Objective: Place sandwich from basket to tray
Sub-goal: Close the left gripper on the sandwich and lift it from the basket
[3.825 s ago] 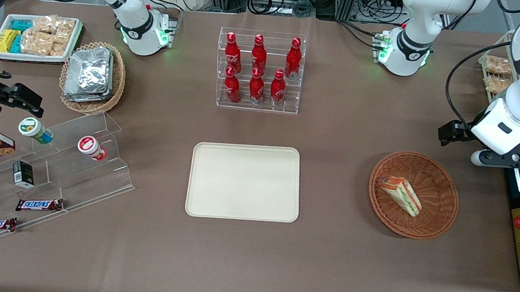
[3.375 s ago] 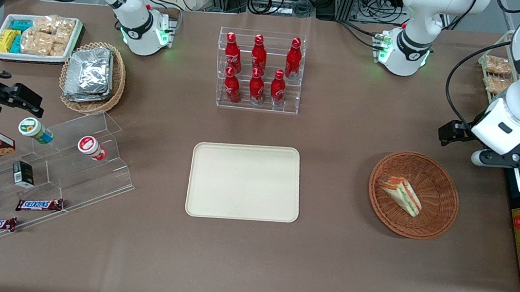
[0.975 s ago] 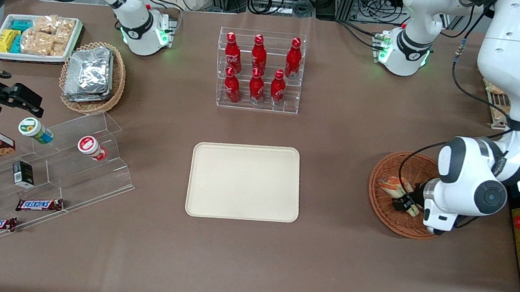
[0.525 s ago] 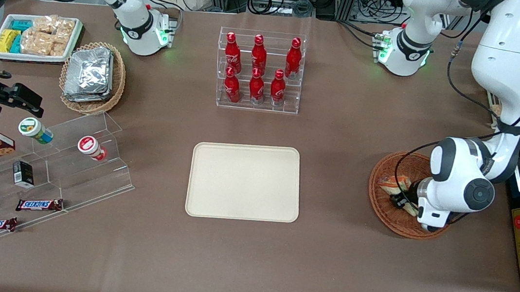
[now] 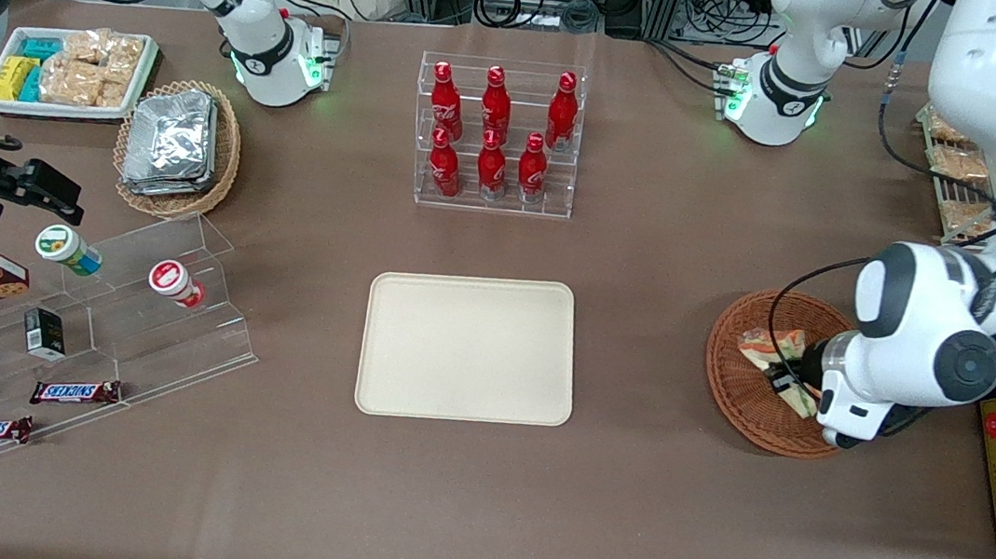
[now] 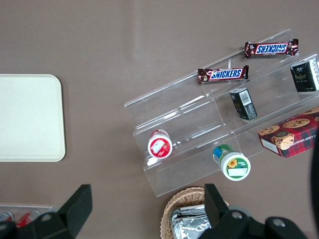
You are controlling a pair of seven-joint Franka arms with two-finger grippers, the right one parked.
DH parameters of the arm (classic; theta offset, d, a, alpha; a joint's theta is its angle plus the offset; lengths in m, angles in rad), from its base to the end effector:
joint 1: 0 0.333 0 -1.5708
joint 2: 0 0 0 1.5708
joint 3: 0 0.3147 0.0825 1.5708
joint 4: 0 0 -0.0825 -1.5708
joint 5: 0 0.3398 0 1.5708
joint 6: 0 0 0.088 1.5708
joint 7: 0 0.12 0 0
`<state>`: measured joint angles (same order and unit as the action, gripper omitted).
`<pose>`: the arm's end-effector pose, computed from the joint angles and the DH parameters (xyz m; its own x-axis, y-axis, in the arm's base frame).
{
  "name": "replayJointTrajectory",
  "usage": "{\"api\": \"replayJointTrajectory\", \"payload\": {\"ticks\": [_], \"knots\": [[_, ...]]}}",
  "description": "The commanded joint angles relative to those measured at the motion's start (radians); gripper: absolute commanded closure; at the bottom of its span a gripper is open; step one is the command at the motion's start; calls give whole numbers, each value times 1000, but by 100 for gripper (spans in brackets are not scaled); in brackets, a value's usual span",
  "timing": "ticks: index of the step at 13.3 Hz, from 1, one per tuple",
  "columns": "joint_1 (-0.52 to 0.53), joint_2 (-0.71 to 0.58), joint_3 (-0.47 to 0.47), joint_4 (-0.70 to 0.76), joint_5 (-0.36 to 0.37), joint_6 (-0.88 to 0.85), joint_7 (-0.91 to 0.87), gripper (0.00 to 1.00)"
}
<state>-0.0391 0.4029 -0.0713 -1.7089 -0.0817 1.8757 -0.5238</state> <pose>0.5867 -0.0684 0.3496 0.8698 0.4243 -0.2520 0.4306 -0.9020 -0.0326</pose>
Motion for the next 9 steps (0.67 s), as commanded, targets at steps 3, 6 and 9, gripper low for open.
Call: {"api": "replayJointTrajectory", "payload": {"ticks": [3, 6, 9], "knots": [[-36, 14, -2, 248, 5, -250, 371, 100], [-96, 34, -2, 291, 14, -253, 482, 100], [-209, 79, -1, 318, 79, -248, 461, 100]]}}
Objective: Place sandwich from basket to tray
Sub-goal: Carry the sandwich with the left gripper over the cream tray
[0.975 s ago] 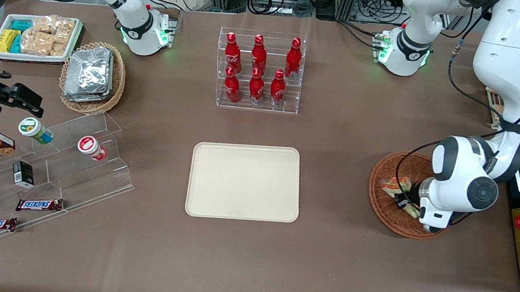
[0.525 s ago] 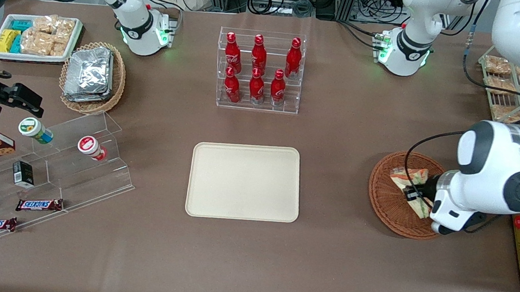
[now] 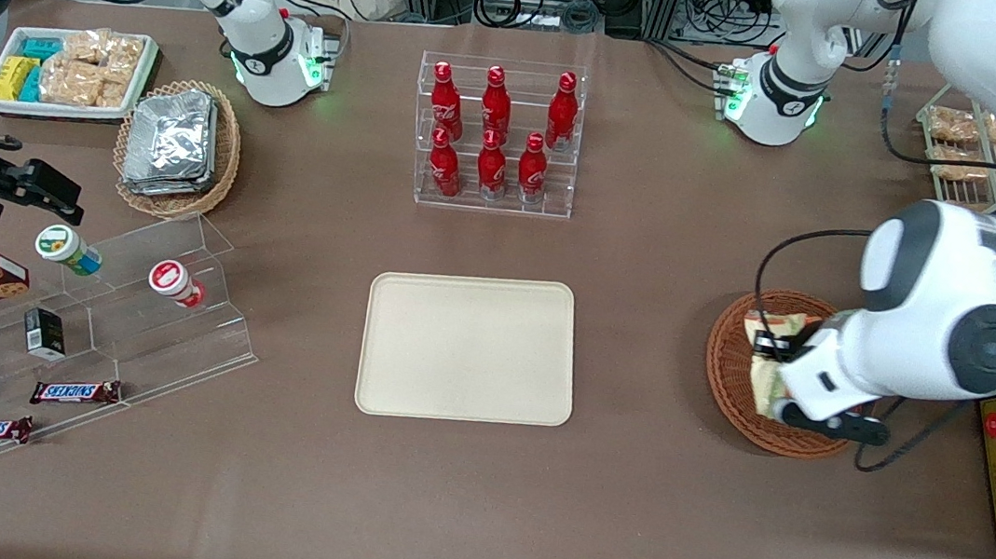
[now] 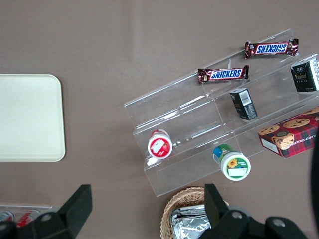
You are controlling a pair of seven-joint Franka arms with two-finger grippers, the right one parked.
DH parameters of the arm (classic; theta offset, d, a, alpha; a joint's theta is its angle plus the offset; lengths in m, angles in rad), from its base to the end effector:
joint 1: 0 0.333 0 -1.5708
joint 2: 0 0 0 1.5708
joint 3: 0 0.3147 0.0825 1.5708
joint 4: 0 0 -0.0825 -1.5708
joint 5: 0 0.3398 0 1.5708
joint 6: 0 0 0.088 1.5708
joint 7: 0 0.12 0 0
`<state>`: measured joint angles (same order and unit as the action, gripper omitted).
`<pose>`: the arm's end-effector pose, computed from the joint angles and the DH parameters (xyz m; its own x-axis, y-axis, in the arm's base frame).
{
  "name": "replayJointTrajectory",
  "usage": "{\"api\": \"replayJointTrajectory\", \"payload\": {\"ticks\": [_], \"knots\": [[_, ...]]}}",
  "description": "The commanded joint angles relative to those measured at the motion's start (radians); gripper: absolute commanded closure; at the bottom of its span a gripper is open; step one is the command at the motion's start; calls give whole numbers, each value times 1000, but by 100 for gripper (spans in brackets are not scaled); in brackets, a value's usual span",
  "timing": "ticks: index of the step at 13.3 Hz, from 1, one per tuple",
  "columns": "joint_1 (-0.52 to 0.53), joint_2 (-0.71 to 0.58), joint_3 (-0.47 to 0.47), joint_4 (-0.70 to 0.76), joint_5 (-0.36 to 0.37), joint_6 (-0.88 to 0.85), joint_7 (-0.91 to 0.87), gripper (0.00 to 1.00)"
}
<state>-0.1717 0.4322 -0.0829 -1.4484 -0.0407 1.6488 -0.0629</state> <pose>0.5945 -0.1514 0.4232 0.9555 -0.1812 -0.2327 -0.1721 -0.9833 0.0589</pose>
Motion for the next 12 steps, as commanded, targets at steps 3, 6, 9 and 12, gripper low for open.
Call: {"api": "replayJointTrajectory", "payload": {"ticks": [3, 6, 9, 12], "knots": [[-161, 134, 9, 144, 25, -17, -159, 100], [-236, 216, 8, 204, 21, 28, -291, 100], [-305, 279, 3, 204, 21, 141, -397, 100], [-342, 335, 2, 198, 3, 258, -443, 100]]}}
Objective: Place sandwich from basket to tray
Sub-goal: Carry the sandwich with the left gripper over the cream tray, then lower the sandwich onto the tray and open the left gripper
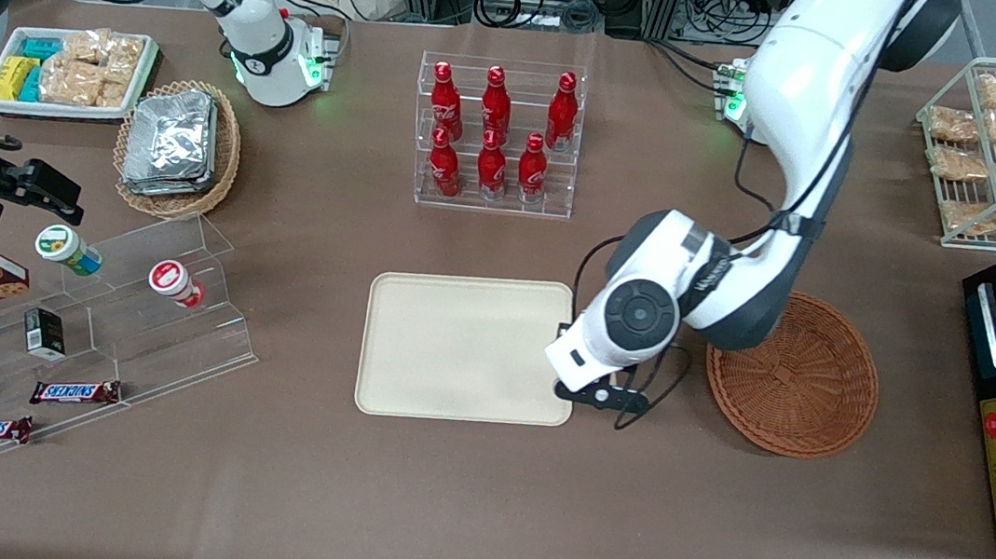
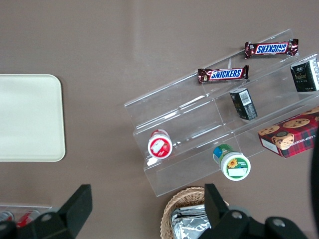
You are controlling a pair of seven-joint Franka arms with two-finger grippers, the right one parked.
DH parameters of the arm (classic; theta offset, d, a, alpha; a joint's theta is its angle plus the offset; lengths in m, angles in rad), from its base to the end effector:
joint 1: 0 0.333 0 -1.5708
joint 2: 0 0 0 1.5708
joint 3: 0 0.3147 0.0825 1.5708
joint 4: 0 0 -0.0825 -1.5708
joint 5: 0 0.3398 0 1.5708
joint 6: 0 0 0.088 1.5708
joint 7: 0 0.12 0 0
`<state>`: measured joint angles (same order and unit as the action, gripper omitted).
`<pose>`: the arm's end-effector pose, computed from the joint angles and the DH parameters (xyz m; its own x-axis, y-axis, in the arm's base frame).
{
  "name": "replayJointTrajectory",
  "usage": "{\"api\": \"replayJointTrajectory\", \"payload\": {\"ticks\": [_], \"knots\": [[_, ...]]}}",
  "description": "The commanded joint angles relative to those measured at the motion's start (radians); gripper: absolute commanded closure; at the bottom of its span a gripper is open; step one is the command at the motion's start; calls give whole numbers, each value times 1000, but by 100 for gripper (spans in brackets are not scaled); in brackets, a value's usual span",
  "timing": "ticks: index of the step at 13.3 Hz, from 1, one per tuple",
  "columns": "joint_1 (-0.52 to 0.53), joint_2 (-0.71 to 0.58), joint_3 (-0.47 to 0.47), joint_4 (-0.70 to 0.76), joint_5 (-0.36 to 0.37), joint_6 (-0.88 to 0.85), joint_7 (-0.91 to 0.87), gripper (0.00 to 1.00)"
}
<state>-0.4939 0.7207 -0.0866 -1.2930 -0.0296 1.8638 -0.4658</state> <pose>0.5755 -0.3645 0.3136 0.9817 -0.0862 -0.1697 -0.0860 -0.9963 0.0084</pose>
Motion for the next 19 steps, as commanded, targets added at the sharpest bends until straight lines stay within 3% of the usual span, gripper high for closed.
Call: {"api": "replayJointTrajectory", "payload": {"ticks": [1, 5, 9, 11, 13, 15, 19], "knots": [[-38, 66, 5, 41, -12, 82, -51, 100], [-86, 153, 5, 40, -13, 196, -128, 100], [-88, 172, 1, 35, -15, 212, -76, 100], [-83, 171, 1, 28, -93, 193, 34, 100], [-80, 169, 1, 26, -119, 187, 56, 100], [-69, 166, 2, 24, -168, 151, 55, 94], [-57, 157, 7, 20, -156, 40, 67, 84]]}}
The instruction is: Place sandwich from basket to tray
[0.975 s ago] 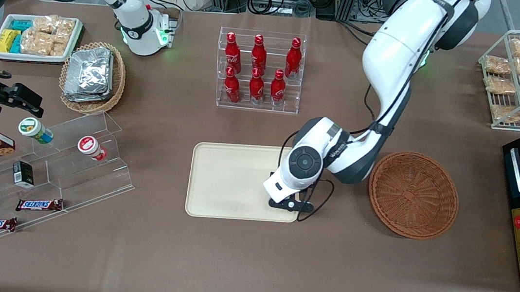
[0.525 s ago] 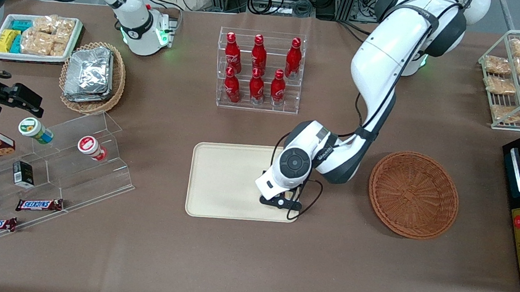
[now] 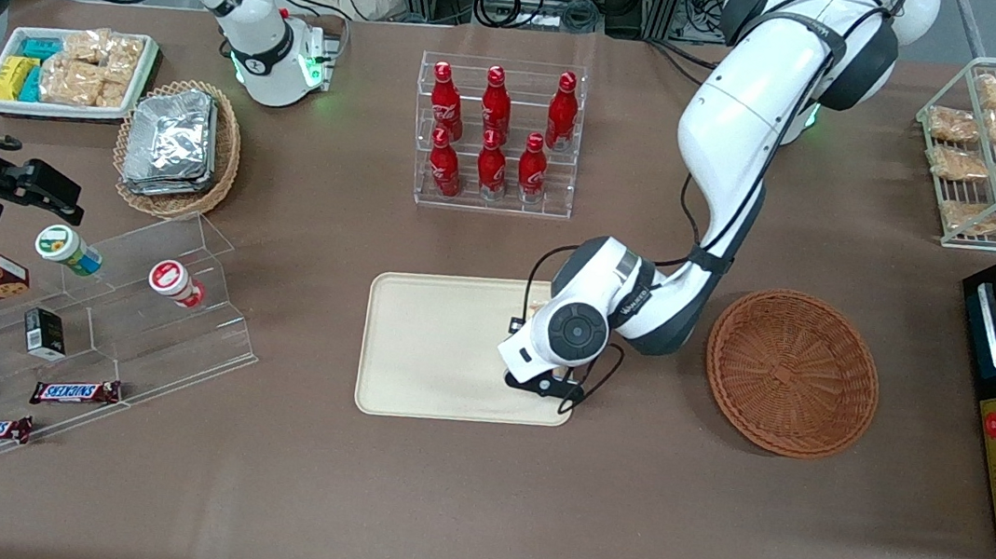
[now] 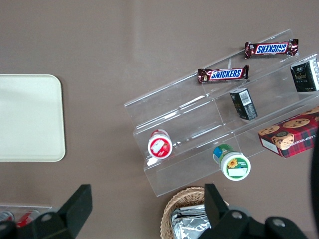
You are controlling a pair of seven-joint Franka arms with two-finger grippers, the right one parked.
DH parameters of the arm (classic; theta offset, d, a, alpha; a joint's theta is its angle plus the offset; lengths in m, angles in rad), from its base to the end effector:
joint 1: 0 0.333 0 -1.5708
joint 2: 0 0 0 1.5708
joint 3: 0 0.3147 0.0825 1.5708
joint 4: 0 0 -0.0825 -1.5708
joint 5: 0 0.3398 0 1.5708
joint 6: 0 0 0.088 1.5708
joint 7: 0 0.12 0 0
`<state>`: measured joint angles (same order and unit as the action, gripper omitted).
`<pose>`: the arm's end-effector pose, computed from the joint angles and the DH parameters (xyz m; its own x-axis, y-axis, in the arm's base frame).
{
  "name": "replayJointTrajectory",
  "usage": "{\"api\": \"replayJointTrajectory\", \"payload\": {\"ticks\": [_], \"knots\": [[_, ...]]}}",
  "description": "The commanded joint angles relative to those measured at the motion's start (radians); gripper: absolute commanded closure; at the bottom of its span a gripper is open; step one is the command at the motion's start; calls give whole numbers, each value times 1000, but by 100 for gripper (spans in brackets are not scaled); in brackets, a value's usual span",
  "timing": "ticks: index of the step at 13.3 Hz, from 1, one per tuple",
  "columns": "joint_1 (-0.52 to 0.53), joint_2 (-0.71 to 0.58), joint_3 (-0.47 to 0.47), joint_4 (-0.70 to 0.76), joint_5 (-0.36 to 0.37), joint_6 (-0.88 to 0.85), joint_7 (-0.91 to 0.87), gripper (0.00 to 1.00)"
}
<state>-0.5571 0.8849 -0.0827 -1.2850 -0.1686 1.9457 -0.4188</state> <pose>0.5478 -0.4083 0.2116 0.9484 -0.1264 -0.2906 -0.1041 -0.9904 0.0912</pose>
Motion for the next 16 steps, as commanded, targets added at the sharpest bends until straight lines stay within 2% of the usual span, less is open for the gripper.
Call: {"api": "replayJointTrajectory", "payload": {"ticks": [1, 4, 6, 7, 8, 9, 12, 15, 16], "knots": [[6, -6, 3, 12, -17, -41, 20, 84], [5, -4, 3, 13, -16, -31, 20, 76], [3, 0, 3, 13, -16, -30, 18, 76], [5, 2, 3, 13, -14, -28, 15, 68], [5, 2, 3, 13, -14, -28, 14, 29], [5, -3, 4, 13, -12, -25, 17, 0], [34, -41, 4, 27, -17, -34, 17, 0], [83, -133, 8, 26, -11, -48, 17, 0], [116, -177, 8, 24, -12, -103, 24, 0]]}}
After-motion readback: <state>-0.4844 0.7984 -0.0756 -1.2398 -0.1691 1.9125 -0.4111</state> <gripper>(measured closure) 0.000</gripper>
